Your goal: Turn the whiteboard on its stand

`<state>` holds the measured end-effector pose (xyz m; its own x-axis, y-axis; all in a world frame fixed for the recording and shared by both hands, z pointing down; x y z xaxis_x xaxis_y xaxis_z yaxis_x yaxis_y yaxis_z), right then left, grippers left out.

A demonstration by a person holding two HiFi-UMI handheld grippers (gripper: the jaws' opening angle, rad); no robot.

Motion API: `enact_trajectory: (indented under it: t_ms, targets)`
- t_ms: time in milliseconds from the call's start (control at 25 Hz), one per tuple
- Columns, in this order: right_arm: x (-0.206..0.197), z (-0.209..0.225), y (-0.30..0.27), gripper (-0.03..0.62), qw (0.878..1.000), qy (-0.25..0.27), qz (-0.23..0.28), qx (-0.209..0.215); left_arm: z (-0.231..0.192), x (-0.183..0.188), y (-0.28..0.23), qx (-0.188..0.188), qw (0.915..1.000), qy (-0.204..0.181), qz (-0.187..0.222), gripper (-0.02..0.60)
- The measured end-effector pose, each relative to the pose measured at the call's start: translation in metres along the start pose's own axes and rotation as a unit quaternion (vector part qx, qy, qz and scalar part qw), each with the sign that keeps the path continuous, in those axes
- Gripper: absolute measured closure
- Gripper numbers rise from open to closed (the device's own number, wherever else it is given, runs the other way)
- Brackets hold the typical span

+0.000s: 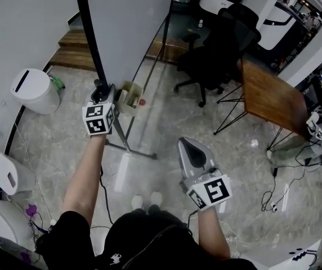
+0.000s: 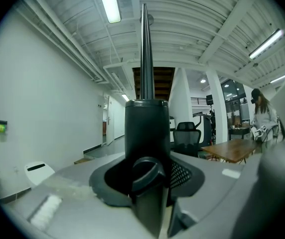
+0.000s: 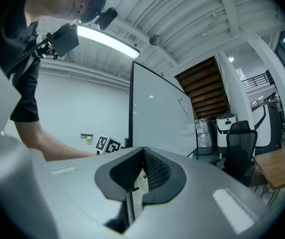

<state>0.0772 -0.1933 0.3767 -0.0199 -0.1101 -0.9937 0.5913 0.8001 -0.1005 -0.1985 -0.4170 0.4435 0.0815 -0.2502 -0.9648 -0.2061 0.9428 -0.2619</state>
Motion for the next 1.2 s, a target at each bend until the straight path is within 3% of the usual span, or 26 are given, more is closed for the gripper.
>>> enact_trajectory:
  t_ms: [1200]
  targets:
    - [0.008,-0.031,0.024,0.585,1.000,0.014,0.019,0.021,-0.002,-0.031,0.110,0.008,0.9999,-0.001,-0.012,0.410]
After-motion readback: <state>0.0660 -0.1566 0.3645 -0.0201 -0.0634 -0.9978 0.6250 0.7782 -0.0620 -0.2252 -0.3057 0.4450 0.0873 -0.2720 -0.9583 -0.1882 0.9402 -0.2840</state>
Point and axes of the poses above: the fingertips, and each gripper's own axes: y backward along the fingers, z to its right, x out of its top, the point moved 4 cm from there along y, backward along the fingers, and after that the axes turned 8 degrees about -z, right-handed, at the moved point
